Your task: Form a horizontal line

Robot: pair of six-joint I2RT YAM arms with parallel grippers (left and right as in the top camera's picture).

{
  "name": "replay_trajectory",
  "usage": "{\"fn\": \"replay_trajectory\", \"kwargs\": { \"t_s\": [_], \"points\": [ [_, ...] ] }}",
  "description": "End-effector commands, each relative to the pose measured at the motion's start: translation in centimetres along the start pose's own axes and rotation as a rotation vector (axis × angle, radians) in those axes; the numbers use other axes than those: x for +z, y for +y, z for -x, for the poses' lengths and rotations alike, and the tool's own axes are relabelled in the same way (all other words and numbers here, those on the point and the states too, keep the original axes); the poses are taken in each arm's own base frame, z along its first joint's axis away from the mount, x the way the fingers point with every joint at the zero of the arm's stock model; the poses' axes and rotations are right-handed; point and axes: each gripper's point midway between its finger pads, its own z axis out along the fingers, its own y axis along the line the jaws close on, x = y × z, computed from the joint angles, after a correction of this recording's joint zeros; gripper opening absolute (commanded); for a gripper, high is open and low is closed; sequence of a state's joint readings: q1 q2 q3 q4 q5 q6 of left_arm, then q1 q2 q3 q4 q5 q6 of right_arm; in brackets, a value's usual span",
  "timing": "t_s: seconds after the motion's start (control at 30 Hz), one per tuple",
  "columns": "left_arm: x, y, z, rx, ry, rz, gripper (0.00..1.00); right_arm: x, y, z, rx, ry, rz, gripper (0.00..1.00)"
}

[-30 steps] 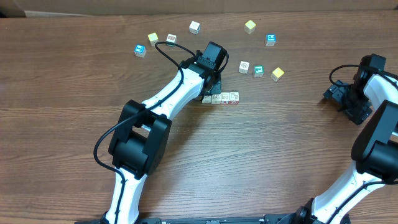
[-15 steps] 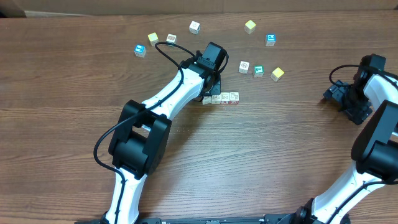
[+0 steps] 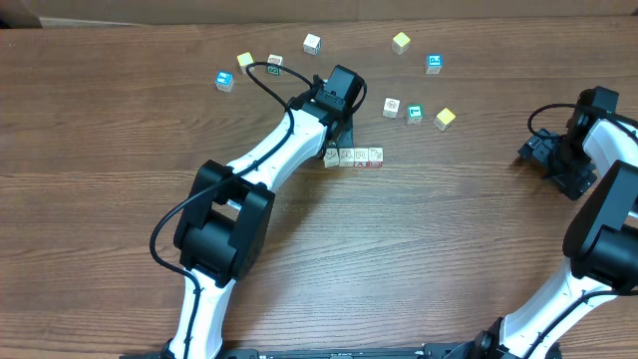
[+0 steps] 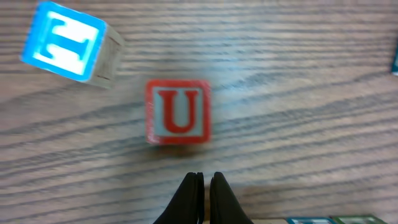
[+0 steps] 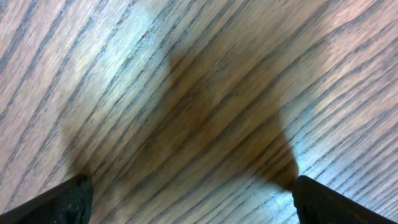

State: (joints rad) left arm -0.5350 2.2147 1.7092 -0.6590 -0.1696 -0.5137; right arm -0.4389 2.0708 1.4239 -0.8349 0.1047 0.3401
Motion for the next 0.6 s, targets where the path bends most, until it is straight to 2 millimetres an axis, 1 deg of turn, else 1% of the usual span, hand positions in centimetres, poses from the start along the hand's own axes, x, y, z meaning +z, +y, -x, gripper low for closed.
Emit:
{"fn": "replay_trajectory", "kwargs": {
  "t_s": [0.0, 0.07, 0.27, 0.4, 0.57],
  "points": [
    [-4.0, 0.3, 3.3, -0.018, -0.102, -0.003, 0.04, 0.6, -0.8, -0.3, 0.004, 0.009, -0.033, 1.00],
    [-4.4, 0.8, 2.5, -0.040, -0.067, 0.014, 0.04, 0.6, -0.8, -0.3, 0.004, 0.009, -0.033, 1.00],
    [-4.5, 2.9, -1.4, -0.037, 0.087, 0.099, 0.04, 0.6, -0.8, -0.2, 0.004, 0.008, -0.033, 1.00],
    [-4.4, 3.6, -2.6, -0.049, 0.130, 0.124, 0.04, 0.6, -0.8, -0.3, 0.004, 0.009, -0.033, 1.00],
    [-3.3, 3.9, -3.9, -0.076, 0.147, 0.133, 0.04, 0.6, -0.8, -0.3, 0.004, 0.009, -0.033, 1.00]
  ]
}}
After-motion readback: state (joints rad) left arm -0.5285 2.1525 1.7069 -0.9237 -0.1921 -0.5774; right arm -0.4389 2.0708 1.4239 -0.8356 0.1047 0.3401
